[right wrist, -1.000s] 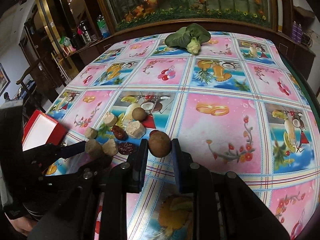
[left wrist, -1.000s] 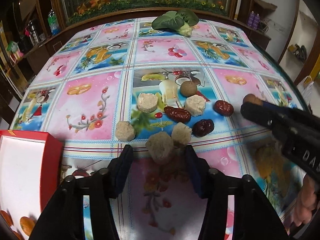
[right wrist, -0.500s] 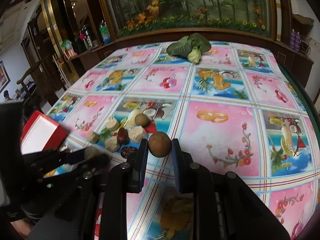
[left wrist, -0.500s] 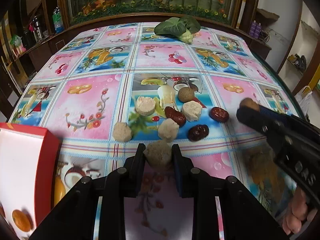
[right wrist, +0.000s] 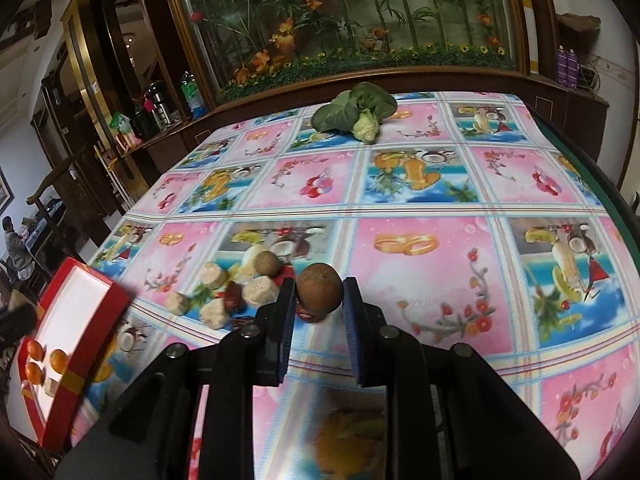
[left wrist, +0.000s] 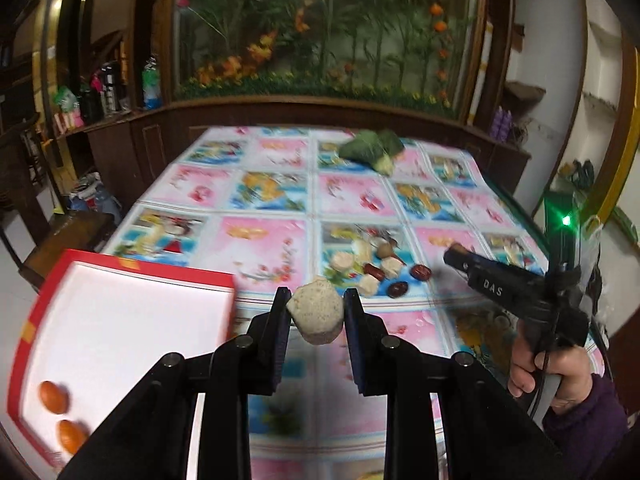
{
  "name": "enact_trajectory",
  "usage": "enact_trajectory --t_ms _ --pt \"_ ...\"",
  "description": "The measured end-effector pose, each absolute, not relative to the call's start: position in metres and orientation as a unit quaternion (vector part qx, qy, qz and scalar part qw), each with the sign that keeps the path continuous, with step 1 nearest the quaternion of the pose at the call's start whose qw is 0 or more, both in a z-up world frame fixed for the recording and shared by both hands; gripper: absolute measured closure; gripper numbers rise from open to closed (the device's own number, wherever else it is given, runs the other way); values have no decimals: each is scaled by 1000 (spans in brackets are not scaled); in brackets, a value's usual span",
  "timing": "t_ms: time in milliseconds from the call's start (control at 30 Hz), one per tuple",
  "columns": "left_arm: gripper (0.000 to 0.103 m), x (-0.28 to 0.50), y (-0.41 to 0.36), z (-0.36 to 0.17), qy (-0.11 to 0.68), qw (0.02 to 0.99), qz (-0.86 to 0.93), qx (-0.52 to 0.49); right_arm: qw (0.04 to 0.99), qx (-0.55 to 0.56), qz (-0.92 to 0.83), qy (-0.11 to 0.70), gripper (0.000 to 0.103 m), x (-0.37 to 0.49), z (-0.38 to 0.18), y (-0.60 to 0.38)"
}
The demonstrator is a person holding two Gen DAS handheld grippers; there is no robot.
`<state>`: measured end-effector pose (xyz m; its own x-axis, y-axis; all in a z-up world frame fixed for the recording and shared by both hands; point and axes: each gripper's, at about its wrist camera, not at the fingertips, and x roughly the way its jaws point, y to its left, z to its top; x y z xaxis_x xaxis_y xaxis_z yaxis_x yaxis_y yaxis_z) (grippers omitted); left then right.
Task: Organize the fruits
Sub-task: 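Carry the nut and cake to the white tray and open both tools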
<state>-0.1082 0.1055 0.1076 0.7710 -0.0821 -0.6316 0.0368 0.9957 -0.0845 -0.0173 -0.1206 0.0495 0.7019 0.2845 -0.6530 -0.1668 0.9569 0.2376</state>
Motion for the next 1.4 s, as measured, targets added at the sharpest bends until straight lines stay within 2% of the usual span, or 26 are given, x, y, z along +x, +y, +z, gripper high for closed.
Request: enact_trajectory --t_ms 167,333,633,1067,1400 --pt "77 -121 146 117 325 945 0 -40 923 80 165 339 78 -36 66 -81" --pt "77 -124 196 115 331 942 39 -47 901 89 233 356 77 -43 72 -22" --pt "77 -120 279 85 382 918 98 -48 867 25 330 372 77 -65 81 91" --pt "77 -105 288 41 447 888 102 -21 821 -47 352 447 77 -60 33 163" --pt "76 -97 278 30 477 870 120 17 814 -72 369 442 77 -62 27 165"
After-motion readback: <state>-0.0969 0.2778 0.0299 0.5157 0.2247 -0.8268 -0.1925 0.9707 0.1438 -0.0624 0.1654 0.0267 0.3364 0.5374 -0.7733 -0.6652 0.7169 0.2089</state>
